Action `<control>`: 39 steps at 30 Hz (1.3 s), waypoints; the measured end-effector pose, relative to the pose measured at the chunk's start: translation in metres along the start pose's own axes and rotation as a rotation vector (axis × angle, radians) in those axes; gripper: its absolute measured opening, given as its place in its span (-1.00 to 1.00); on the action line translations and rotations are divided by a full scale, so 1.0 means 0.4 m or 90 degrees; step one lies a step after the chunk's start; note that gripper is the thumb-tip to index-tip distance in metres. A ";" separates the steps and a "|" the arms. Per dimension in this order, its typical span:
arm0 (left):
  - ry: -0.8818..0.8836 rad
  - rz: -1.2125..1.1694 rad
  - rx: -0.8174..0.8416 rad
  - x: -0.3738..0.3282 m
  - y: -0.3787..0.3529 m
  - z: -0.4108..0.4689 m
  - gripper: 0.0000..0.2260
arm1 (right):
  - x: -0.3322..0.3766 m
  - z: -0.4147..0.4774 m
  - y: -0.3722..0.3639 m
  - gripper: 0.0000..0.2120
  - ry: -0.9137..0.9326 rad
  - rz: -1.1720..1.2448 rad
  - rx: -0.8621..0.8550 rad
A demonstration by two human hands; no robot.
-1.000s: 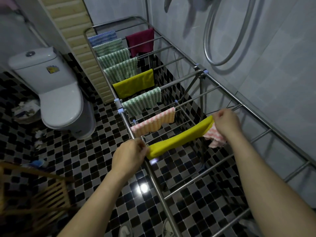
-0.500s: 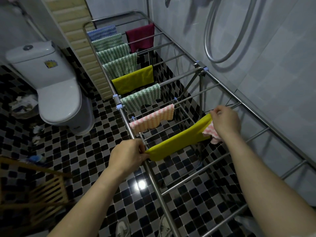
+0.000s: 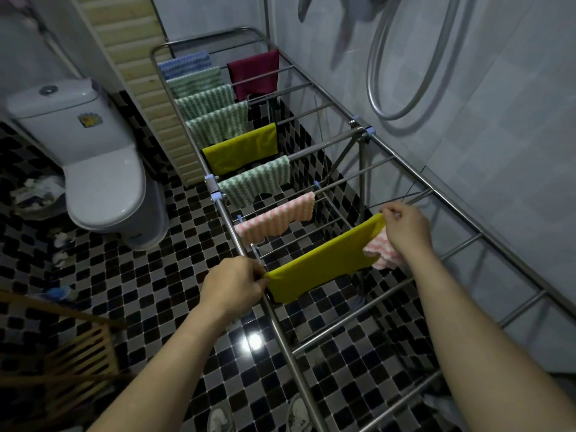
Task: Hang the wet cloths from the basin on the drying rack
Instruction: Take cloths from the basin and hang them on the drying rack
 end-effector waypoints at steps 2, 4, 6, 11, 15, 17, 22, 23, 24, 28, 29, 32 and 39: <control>-0.015 -0.010 0.027 -0.006 -0.006 -0.002 -0.85 | 0.017 -0.014 0.010 -0.72 0.002 -0.009 -0.001; 0.005 -0.113 0.067 0.014 -0.001 -0.005 -0.80 | 0.036 -0.036 0.041 -0.67 -0.006 -0.011 -0.022; 0.044 -0.293 0.110 0.046 0.015 -0.008 -0.79 | 0.048 -0.059 0.086 -0.69 -0.032 0.003 -0.061; 0.149 -0.717 0.187 0.089 0.069 -0.042 -0.84 | 0.064 -0.137 0.041 -0.87 -0.163 0.519 -0.019; 0.085 -0.748 0.252 -0.005 0.097 -0.108 -0.93 | 0.167 -0.238 -0.029 -0.84 -0.205 0.880 0.112; 0.020 -0.656 0.249 -0.061 0.095 -0.138 -0.92 | 0.214 -0.275 -0.043 -0.82 -0.188 0.949 0.139; -0.166 -0.516 0.194 -0.171 0.090 -0.197 -0.73 | 0.279 -0.333 -0.060 -0.77 -0.181 0.991 0.149; -0.192 -0.513 0.188 -0.184 0.091 -0.208 -0.73 | 0.288 -0.342 -0.059 -0.77 -0.182 0.992 0.151; -0.213 -0.514 0.189 -0.193 0.092 -0.221 -0.75 | 0.291 -0.354 -0.055 -0.77 -0.183 0.992 0.149; -0.227 -0.501 0.166 -0.192 0.109 -0.226 -0.88 | 0.280 -0.376 -0.048 -0.77 -0.200 0.962 0.141; -0.224 -0.485 0.144 -0.186 0.116 -0.223 -0.89 | 0.273 -0.378 -0.044 -0.77 -0.199 0.934 0.136; -0.236 -0.401 0.037 -0.185 0.148 -0.222 -0.89 | 0.277 -0.388 -0.024 -0.69 -0.167 0.845 0.150; -0.279 -0.283 0.082 -0.229 0.151 -0.232 -0.82 | 0.343 -0.407 0.026 -0.36 0.100 0.291 0.291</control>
Point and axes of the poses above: each hand's wrist, its own z-axis towards the middle knuckle, its own y-axis out of the back of the hand, x = y × z, the point moved 10 cm from there along z, towards the middle knuckle, and after that the axes turned 14 degrees about y, right-handed, at the moved point
